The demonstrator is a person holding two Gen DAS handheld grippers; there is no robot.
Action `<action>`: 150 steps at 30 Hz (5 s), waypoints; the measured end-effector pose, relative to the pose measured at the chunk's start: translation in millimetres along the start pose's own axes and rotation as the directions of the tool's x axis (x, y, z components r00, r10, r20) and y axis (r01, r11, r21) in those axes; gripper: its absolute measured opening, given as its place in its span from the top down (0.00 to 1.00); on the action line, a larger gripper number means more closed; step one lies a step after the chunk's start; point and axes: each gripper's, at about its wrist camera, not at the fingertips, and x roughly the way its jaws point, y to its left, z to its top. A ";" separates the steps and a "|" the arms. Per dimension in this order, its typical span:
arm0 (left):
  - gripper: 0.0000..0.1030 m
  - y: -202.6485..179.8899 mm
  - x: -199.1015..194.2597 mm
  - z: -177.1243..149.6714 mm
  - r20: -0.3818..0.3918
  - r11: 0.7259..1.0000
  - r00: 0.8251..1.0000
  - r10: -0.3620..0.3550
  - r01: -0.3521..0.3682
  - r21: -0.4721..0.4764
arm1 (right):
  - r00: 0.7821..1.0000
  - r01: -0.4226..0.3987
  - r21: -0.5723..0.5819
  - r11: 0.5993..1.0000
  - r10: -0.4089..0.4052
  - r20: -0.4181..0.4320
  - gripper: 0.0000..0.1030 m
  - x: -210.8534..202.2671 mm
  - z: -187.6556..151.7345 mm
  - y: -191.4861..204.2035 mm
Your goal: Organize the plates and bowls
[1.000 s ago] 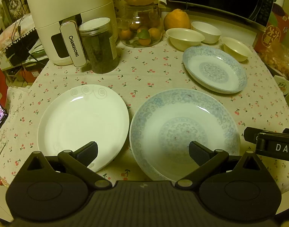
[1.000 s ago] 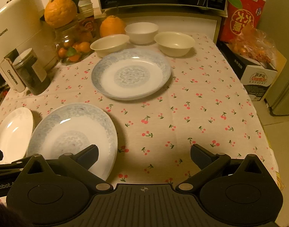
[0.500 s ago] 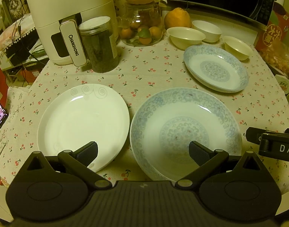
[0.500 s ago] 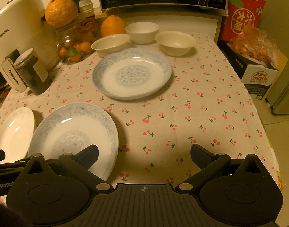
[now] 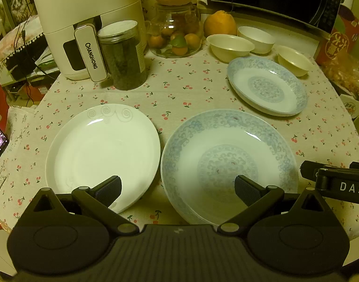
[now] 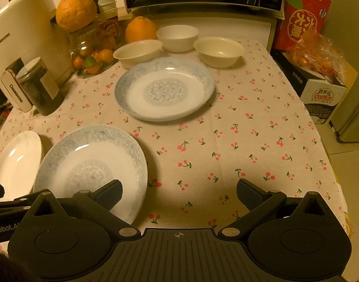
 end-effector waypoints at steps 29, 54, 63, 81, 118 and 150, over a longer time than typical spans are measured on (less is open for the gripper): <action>0.00 1.1 0.7 7.8 -0.003 1.000 1.000 -0.019 0.019 -0.002 | 1.000 0.015 0.030 0.999 -0.015 0.003 0.00 -0.8 9.1 -10.8; 0.00 -19.9 3.8 67.4 0.022 0.991 0.993 -0.118 0.117 0.060 | 0.999 -0.032 0.000 0.999 0.032 -0.039 0.00 4.9 79.2 -21.0; 0.01 -34.4 31.2 92.9 0.012 0.981 0.983 -0.185 0.184 0.066 | 0.994 -0.094 0.071 0.993 0.098 -0.046 0.00 38.3 114.0 -43.1; 0.49 -34.4 115.9 124.8 0.064 0.928 0.926 -0.372 0.373 -0.006 | 0.966 -0.230 0.266 0.936 0.253 -0.054 0.10 129.7 128.6 -86.7; 0.93 -51.5 102.6 107.2 0.007 0.856 0.857 -0.516 0.515 0.052 | 0.977 -0.207 0.279 0.938 0.213 0.009 0.86 83.8 94.0 -125.6; 0.90 -89.0 107.7 87.1 -0.069 0.879 0.911 -0.407 0.411 0.242 | 0.978 -0.139 0.332 0.933 0.181 -0.100 0.82 101.1 78.3 -139.6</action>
